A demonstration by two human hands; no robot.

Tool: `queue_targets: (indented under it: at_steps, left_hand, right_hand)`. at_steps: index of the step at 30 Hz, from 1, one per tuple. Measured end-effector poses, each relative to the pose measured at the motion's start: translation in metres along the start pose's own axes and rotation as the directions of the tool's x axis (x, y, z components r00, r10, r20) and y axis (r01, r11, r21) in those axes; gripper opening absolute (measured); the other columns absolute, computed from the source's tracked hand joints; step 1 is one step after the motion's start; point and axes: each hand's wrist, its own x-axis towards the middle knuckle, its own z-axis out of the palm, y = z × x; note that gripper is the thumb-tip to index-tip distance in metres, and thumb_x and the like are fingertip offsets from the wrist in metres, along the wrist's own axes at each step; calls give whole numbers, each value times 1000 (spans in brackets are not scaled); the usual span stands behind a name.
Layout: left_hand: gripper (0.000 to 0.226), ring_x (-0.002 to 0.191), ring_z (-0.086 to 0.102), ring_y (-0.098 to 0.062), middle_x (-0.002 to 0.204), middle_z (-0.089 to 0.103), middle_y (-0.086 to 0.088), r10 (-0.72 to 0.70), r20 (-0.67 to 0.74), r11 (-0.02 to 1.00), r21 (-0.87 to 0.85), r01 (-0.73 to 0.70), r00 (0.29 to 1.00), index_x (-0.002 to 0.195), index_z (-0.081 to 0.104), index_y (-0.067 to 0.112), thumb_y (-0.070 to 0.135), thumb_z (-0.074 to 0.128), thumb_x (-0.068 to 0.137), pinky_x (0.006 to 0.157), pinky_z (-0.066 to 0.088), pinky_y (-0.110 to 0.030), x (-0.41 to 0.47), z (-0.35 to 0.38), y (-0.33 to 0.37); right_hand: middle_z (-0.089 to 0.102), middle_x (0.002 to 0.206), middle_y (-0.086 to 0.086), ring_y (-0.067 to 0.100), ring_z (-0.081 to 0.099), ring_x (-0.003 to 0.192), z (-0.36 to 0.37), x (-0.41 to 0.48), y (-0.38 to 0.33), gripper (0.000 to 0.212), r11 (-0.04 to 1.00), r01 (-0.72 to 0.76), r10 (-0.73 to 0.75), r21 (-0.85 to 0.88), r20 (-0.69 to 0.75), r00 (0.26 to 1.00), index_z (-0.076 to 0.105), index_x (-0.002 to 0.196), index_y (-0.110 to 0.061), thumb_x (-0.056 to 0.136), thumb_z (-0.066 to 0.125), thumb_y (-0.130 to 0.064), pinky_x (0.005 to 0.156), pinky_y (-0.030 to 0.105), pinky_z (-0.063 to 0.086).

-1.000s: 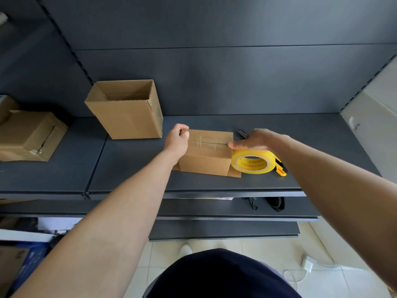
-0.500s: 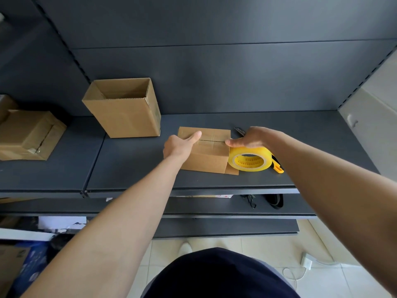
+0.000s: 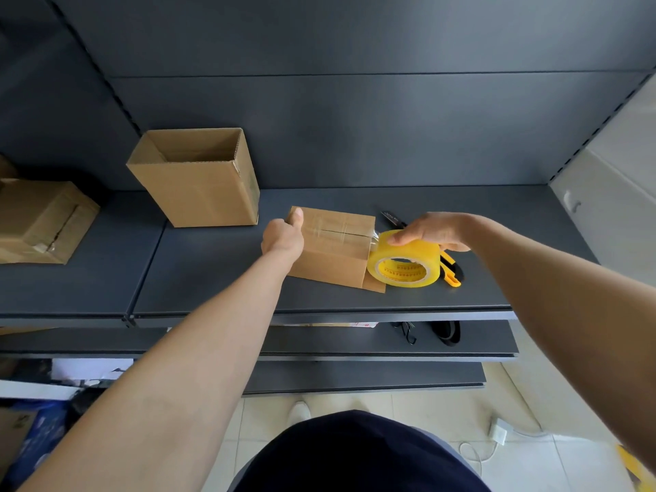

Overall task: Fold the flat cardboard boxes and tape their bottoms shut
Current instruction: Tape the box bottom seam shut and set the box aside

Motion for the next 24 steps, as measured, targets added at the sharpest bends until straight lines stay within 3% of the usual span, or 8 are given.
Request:
queue_targets:
  at_steps: [2,5,8,11,13,17,20,24]
  left_hand:
    - [49,77,50,-22,73,48,-1,12,-9,1000,11,-11,1000,89,49,9,53,29,99,66,39,-33,1,0,4]
    - [48,70,46,-22,66,43,-1,66,-41,996,56,-63,997,70,42,12,47,31,100,62,36,-31,2,1,13]
    - [48,69,46,-22,74,50,-5,109,-17,985,139,-106,994,65,38,15,48,35,100,59,37,-30,4,-1,23]
    - [50,109,49,-30,126,52,-10,95,102,930,346,-125,990,109,55,15,57,33,96,98,41,-44,5,-2,36]
    - [64,129,34,-32,143,32,-13,195,52,827,528,-193,979,141,36,16,58,40,93,106,31,-45,-2,-1,44]
    - [66,124,37,-31,133,41,-12,494,32,695,586,-417,869,130,46,9,57,53,86,101,33,-41,-26,10,54]
    - [84,127,34,-31,134,40,-12,468,225,634,588,-502,855,133,46,10,71,56,75,106,31,-41,-35,19,52]
    - [83,129,33,-28,138,36,-8,477,265,636,554,-537,838,138,40,12,61,65,76,102,38,-40,-33,18,45]
  right_hand:
    - [69,106,2,20,66,93,-1,-1,3,49,998,-21,19,54,38,999,62,114,-15,79,72,-48,78,33,50]
    - [69,109,3,26,66,99,4,2,1,66,999,-45,44,16,24,999,61,118,-16,69,75,-58,95,44,49]
    - [68,110,6,27,65,99,7,-2,-6,56,995,-72,66,63,80,995,58,119,-14,79,71,-50,96,44,49]
    - [67,110,9,28,65,99,9,-9,-11,42,989,-79,64,124,119,991,56,119,-11,89,65,-38,95,45,50]
    - [67,109,9,28,65,100,11,-10,-13,40,987,-76,58,142,124,991,56,119,-10,90,63,-37,96,46,50]
    - [68,110,9,28,67,100,15,-10,-17,41,980,-46,25,195,106,994,57,118,-10,92,60,-41,95,46,51]
    - [69,112,8,26,68,100,18,-7,-16,44,967,-35,4,254,120,993,58,120,-9,92,60,-43,94,44,52]
    - [66,118,10,28,64,108,21,-9,-6,37,918,-36,-81,394,277,958,55,124,-8,92,61,-27,101,46,46]
